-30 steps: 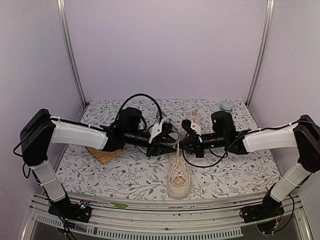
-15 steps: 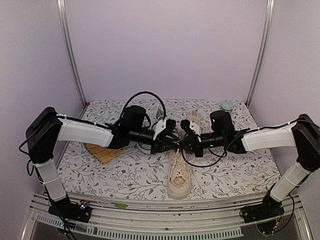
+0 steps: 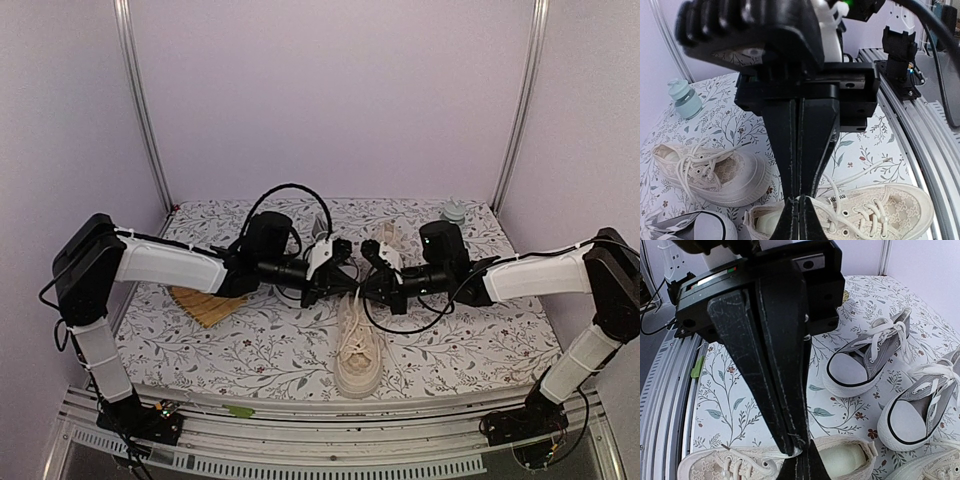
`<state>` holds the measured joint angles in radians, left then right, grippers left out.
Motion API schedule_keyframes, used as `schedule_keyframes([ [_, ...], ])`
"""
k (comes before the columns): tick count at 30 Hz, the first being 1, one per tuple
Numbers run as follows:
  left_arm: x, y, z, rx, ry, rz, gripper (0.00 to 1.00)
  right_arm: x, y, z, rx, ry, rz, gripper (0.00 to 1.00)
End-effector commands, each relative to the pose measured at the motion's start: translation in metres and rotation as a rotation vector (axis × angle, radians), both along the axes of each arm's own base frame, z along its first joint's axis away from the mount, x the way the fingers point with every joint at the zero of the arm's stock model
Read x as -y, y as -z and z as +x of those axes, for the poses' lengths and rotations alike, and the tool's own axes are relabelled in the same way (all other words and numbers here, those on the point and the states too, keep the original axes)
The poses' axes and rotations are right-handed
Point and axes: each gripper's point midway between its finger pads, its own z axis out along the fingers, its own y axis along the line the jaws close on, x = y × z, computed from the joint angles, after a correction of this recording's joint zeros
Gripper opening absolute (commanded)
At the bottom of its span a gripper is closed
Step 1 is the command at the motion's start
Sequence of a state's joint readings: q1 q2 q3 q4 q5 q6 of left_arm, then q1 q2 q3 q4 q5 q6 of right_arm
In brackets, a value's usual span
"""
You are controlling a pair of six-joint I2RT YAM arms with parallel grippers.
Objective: Tie the shoes
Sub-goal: Fold the half-tied shoelace on the shoe, then pick up the half-tied shoelace from the center of the board.
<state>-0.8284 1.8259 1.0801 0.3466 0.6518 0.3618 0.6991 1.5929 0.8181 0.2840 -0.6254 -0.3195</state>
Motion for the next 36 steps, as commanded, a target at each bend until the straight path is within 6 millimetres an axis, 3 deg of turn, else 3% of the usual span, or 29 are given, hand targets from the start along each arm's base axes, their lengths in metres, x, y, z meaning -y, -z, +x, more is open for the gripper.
schedule_keyframes([
  [1,-0.001,-0.002,-0.004,0.003,0.024,-0.009,0.00,-0.004,-0.013,0.008,0.036,0.004,0.015,0.04],
  [5,-0.006,-0.002,-0.006,0.036,0.014,-0.009,0.00,0.004,-0.010,0.016,0.027,0.080,-0.033,0.16],
  [11,-0.012,0.002,-0.001,0.092,-0.018,0.012,0.00,0.042,0.006,0.012,-0.116,0.268,-0.177,0.34],
  [17,-0.012,0.004,0.002,0.122,-0.029,0.023,0.00,0.096,0.045,-0.011,-0.428,0.598,-0.330,0.47],
  [21,-0.014,0.002,0.006,0.145,-0.049,0.026,0.00,0.111,0.081,-0.051,-0.587,0.757,-0.491,0.52],
  [27,-0.014,0.002,0.005,0.164,-0.045,0.030,0.00,0.115,0.121,-0.091,-0.646,0.791,-0.729,0.53],
  [32,-0.015,0.002,0.005,0.165,-0.051,0.029,0.00,0.119,0.146,-0.102,-0.655,0.798,-0.843,0.50],
  [34,-0.015,0.001,0.004,0.167,-0.052,0.028,0.00,0.122,0.156,-0.104,-0.663,0.806,-0.884,0.45],
  [36,-0.016,0.001,0.005,0.170,-0.056,0.030,0.00,0.126,0.165,-0.108,-0.666,0.808,-0.931,0.27],
])
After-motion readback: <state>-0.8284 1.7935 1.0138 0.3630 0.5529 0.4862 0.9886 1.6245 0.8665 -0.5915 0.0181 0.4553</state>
